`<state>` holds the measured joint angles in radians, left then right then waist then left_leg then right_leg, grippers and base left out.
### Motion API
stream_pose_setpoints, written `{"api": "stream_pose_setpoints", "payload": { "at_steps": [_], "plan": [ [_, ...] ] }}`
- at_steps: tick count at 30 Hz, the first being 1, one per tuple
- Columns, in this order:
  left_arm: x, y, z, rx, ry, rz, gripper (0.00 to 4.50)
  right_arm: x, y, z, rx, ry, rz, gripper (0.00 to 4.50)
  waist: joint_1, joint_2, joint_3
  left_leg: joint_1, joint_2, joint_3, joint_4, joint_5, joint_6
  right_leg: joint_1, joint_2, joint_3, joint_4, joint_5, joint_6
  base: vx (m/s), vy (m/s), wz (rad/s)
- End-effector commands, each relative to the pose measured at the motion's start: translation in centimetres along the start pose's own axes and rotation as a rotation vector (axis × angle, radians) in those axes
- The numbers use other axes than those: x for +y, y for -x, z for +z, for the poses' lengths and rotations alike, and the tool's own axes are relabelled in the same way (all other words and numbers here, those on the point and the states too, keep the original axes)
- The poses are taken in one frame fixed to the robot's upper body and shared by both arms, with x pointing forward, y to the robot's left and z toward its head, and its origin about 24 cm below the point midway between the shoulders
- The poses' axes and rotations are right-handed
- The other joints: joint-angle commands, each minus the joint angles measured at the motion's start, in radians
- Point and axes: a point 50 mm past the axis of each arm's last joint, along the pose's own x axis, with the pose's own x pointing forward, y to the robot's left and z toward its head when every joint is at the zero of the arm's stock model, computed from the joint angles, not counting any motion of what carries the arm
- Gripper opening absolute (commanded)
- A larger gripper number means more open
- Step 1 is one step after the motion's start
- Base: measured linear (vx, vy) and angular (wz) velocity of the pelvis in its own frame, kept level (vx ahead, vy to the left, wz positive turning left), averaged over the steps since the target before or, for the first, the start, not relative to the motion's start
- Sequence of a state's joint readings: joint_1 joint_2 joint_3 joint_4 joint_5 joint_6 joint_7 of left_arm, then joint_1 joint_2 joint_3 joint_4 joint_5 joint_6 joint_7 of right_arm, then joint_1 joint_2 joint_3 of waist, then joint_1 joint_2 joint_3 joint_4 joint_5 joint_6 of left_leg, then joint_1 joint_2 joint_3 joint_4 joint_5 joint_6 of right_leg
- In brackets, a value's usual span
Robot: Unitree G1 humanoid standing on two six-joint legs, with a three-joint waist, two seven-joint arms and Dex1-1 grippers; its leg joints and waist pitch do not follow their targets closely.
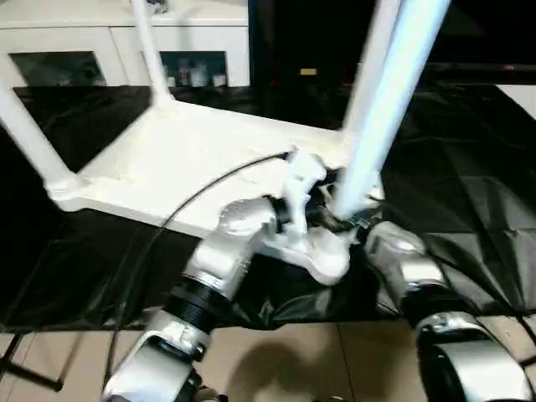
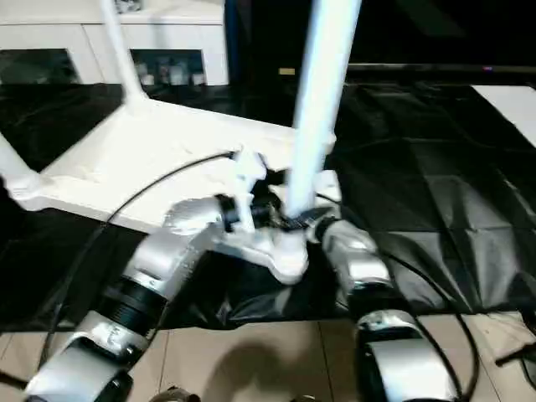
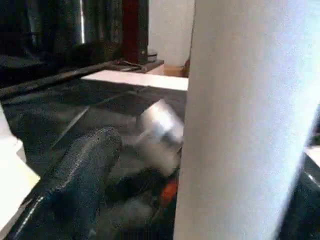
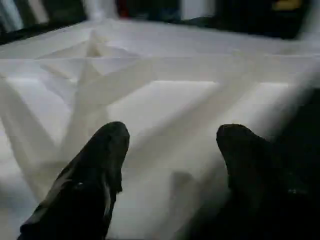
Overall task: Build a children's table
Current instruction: Rotate table base
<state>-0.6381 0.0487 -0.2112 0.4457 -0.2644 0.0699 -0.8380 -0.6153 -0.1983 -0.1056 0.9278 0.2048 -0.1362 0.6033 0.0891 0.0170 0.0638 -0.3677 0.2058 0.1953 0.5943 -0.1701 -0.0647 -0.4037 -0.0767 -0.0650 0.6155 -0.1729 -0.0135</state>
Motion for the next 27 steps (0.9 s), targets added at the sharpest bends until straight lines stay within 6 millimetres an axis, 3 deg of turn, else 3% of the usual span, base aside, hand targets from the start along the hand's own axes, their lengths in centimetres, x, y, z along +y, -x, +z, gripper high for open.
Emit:
{"api": "stream_pose_setpoints", "payload": {
  "at_steps": [1, 2, 4, 6, 9, 14, 20, 27],
  "plan": [
    [0.6, 0.8, 0.1, -0.015, 0.026, 0.005, 4.44, -0.6, 0.2, 1.6, -0.087, 0.004, -0.022, 3.19, 0.008, -0.012, -0.081, 0.005, 0.018, -0.012, -0.059, -0.197, 0.056, 0.060, -0.062, 0.038, -0.071, -0.179, -0.236, 0.000, 0.000, 0.00],
    [0.6, 0.8, 0.1, -0.015, 0.026, 0.005, 4.44, -0.6, 0.2, 1.6, -0.087, 0.004, -0.022, 3.19, 0.007, -0.013, -0.081, 0.003, 0.017, -0.012, -0.059, -0.193, 0.058, 0.061, -0.062, 0.038, -0.070, -0.181, -0.236, 0.000, 0.000, 0.00],
    [0.4, 1.4, 0.4, -0.033, 0.055, -0.048, 4.44, -2.5, 0.9, 2.5, -0.094, 0.040, -0.136, 3.19, 0.008, -0.012, -0.080, 0.009, 0.019, -0.011, -0.059, -0.194, 0.057, 0.055, -0.063, 0.038, -0.073, -0.206, -0.236, 0.000, 0.000, 0.00],
    [0.1, 1.9, 0.4, -0.044, 0.073, -0.095, 4.44, -4.2, 1.7, 2.2, 0.005, 0.120, -0.227, 3.19, 0.011, -0.009, -0.080, 0.010, 0.020, -0.010, -0.059, -0.186, 0.044, 0.052, -0.061, 0.038, -0.072, -0.204, -0.246, 0.000, 0.000, 0.00],
    [-0.4, 2.2, 0.4, -0.042, 0.095, -0.147, 4.44, -4.5, 1.9, 1.3, 0.090, 0.142, -0.224, 3.19, 0.011, -0.012, -0.080, 0.009, 0.016, -0.006, -0.057, -0.192, 0.043, 0.053, -0.057, 0.038, -0.070, -0.196, -0.247, 0.000, 0.000, 0.00],
    [-1.8, 2.2, 0.6, -0.054, 0.145, -0.239, 4.44, -2.9, 0.9, -0.6, 0.200, 0.141, -0.172, 3.19, 0.012, -0.013, -0.079, 0.006, 0.023, -0.006, -0.058, -0.199, 0.048, 0.052, -0.060, 0.037, -0.069, -0.211, -0.250, 0.000, 0.000, 0.00],
    [-2.9, 1.4, 0.8, -0.075, 0.158, -0.278, 4.44, -1.1, -0.6, -0.7, 0.185, 0.115, -0.107, 3.19, 0.010, -0.009, -0.079, 0.008, 0.025, -0.007, -0.060, -0.203, 0.045, 0.049, -0.058, 0.037, -0.068, -0.204, -0.246, 0.000, 0.000, 0.00],
    [-4.2, -0.1, 1.6, -0.113, 0.165, -0.313, 4.44, 1.4, -2.6, -0.3, 0.161, 0.117, -0.020, 3.19, 0.004, -0.012, -0.079, 0.002, 0.023, -0.006, -0.059, -0.181, 0.052, 0.054, -0.060, 0.038, -0.066, -0.171, -0.253, 0.000, 0.000, 0.00]
  ]
}}
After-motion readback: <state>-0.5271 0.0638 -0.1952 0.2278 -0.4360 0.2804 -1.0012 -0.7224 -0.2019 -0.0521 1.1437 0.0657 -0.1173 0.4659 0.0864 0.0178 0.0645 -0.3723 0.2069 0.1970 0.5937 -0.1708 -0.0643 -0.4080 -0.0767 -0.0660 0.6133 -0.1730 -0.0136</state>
